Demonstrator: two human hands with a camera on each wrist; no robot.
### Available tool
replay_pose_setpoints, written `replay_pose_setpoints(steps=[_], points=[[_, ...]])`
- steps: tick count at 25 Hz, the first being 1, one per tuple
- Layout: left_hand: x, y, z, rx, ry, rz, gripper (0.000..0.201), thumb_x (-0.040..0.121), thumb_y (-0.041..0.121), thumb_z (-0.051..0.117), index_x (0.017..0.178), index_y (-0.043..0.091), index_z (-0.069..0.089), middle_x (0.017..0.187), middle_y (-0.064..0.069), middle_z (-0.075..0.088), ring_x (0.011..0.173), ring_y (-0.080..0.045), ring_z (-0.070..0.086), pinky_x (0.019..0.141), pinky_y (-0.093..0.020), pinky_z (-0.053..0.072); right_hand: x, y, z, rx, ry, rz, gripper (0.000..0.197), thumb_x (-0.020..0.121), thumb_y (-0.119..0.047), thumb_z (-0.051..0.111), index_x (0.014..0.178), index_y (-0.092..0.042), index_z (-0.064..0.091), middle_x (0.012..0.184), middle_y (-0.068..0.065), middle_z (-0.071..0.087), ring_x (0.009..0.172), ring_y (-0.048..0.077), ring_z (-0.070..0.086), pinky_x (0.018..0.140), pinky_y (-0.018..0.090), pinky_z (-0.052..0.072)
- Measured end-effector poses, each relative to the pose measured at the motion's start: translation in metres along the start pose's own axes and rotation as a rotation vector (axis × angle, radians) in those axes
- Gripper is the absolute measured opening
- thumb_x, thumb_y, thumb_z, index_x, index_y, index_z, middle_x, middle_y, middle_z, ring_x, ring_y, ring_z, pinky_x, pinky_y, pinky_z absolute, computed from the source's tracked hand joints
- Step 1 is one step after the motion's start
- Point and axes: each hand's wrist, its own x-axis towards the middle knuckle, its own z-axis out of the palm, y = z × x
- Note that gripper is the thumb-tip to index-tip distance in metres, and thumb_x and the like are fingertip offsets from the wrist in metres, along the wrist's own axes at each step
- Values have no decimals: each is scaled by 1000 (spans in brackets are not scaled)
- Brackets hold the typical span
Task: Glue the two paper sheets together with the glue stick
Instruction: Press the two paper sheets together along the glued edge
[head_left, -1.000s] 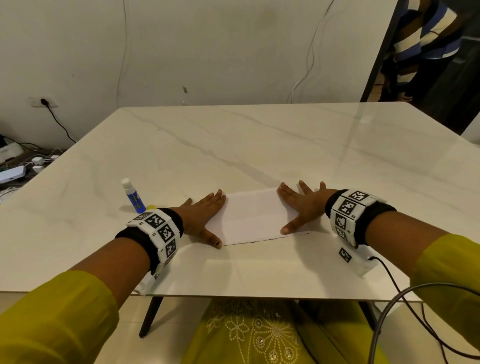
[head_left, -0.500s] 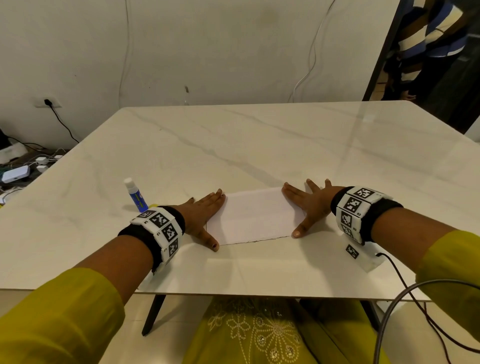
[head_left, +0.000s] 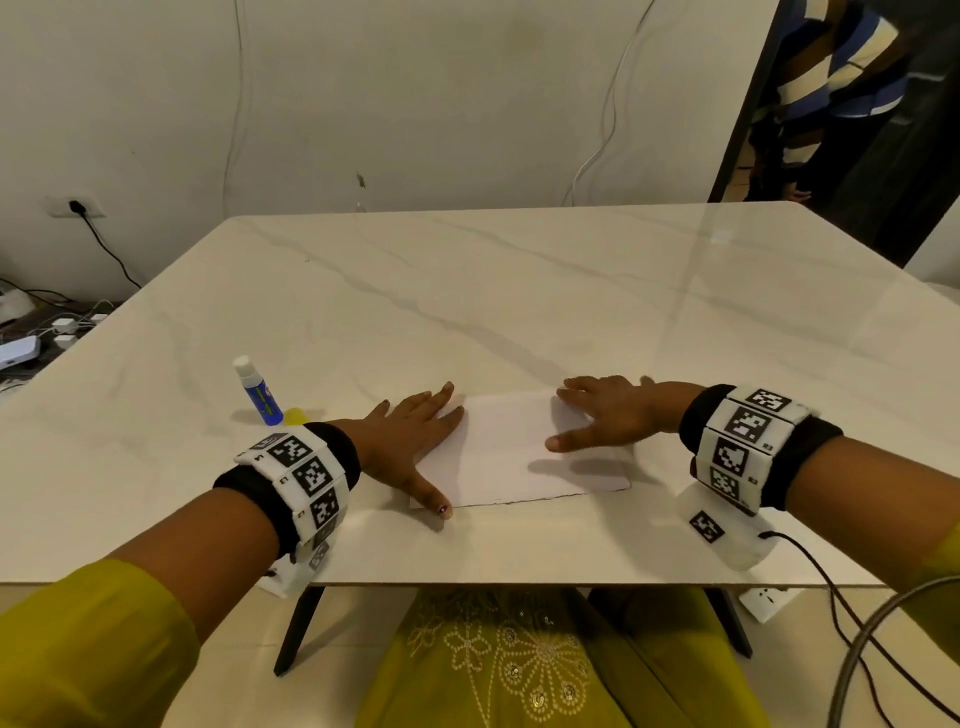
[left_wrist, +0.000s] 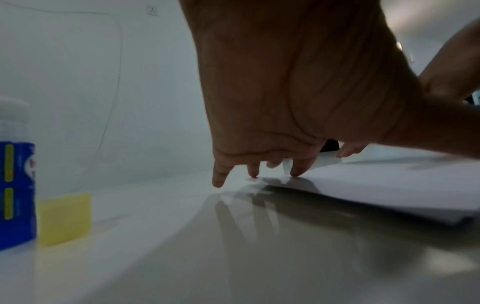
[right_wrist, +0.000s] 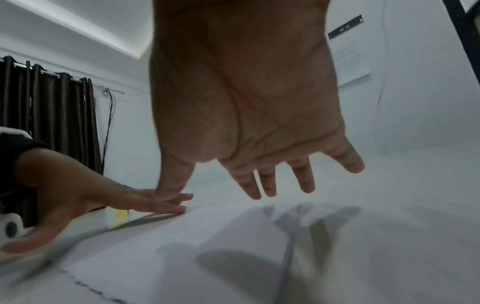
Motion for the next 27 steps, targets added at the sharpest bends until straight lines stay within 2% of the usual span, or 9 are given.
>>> replay_pose_setpoints(steps=[2,4,6,8,13,18,23,25,27], points=[[2,10,-2,-3,127,22,106,72,68,56,148,30,-6,157,0,-19,145,-24,-14,118,-52,2,4,-17,1,178,186,-85,69,86,-58,45,139,-14,38,147,6,36,131,28,36,106,40,31],[3,20,-4,35,189,48,92,76,65,54,148,35,6,158,0,-8,145,-27,-10,118,-51,3,9,-32,3,463,256,-131,42,91,-38,51,116,-4,56,113,10,60,104,26,56,85,30,44],[3,24,-3,53,169,46,86,77,63,54,146,39,9,157,-1,-3,144,-28,-12,117,-53,0,15,-45,9,820,131,-136,29,92,-22,54,108,1,59,86,8,62,77,22,61,66,25,51],[3,24,1,43,139,32,87,77,62,55,146,40,6,158,1,-3,144,-27,-16,116,-54,-3,20,-45,14,1020,16,-125,24,92,-15,53,108,1,57,80,10,62,66,18,62,58,23,55],[2,19,9,-39,109,4,90,80,63,50,146,38,-7,158,6,-15,146,-18,-10,115,-55,-3,20,-17,14,1343,-23,-13,5,94,-11,47,97,-9,51,84,14,67,64,19,70,58,27,59],[1,19,11,4,91,0,91,82,65,44,145,35,-14,157,5,-21,146,-17,-15,115,-56,-5,15,7,17,1450,24,125,8,95,-15,47,98,-9,52,83,15,67,66,20,68,56,27,58],[-1,22,6,147,206,11,93,77,69,47,148,31,1,158,-3,-4,145,-26,0,116,-49,11,12,16,15,1317,126,276,13,92,-14,50,95,-1,53,76,14,65,55,19,66,47,23,55],[0,27,-1,222,221,43,94,77,67,50,149,24,9,156,-3,6,142,-24,13,113,-44,19,11,9,9,1241,157,231,16,90,-12,53,100,1,51,75,14,62,61,22,62,48,26,55],[1,30,-8,237,197,60,94,76,65,53,148,20,13,154,-2,14,137,-23,24,109,-40,24,9,-6,4,1203,91,109,20,89,-11,54,103,3,55,79,16,63,64,25,62,59,32,57]])
